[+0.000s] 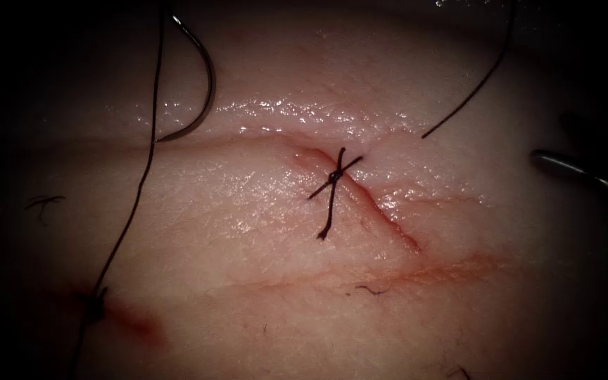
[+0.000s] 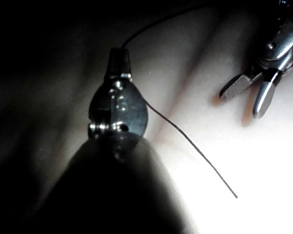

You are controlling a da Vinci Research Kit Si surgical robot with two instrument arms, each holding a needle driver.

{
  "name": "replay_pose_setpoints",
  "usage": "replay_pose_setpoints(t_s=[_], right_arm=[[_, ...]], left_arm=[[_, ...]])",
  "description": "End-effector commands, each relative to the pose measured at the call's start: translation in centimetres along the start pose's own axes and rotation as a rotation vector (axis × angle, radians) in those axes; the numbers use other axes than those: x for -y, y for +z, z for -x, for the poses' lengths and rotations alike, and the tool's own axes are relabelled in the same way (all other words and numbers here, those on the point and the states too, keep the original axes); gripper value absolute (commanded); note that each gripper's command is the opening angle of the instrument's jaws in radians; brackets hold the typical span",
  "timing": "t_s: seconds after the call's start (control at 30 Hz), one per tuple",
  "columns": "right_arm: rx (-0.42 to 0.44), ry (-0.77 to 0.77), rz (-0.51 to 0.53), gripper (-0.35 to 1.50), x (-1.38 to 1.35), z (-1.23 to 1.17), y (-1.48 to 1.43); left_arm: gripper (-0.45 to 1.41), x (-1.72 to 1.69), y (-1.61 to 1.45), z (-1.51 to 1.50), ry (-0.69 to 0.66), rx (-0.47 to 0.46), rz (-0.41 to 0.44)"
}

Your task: Wound Closure

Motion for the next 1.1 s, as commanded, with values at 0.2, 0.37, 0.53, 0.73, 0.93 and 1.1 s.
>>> replay_pose_setpoints(t_s=[0.2,0.37,0.53,0.73,0.93,1.1], right_arm=[[0.001,0.008,-0.094,1.01,0.41,-0.02,0.19],[0.012,0.008,-0.169,1.01,0.79,-0.06,0.42],[0.009,-0.004,-0.238,0.94,1.12,-0.05,0.63],[-0.005,-0.011,-0.282,0.83,1.27,-0.08,0.74],[-0.012,-0.015,-0.310,0.42,1.29,-0.08,0.74],[-0.030,-0.092,-0.316,0.32,1.31,-0.09,0.76]], left_arm=[[0.96,0.07,0.32,0.18,-0.162,0.064,-0.060],[1.23,0.00,0.30,0.25,-0.273,0.131,-0.094],[1.40,0.01,0.06,0.26,-0.287,0.121,-0.048],[1.40,0.00,-0.48,0.33,-0.285,0.149,-0.045],[1.28,-0.28,-1.31,0.61,-0.253,0.226,-0.045],[1.05,-0.93,-1.83,0.86,-0.210,0.249,-0.047]])
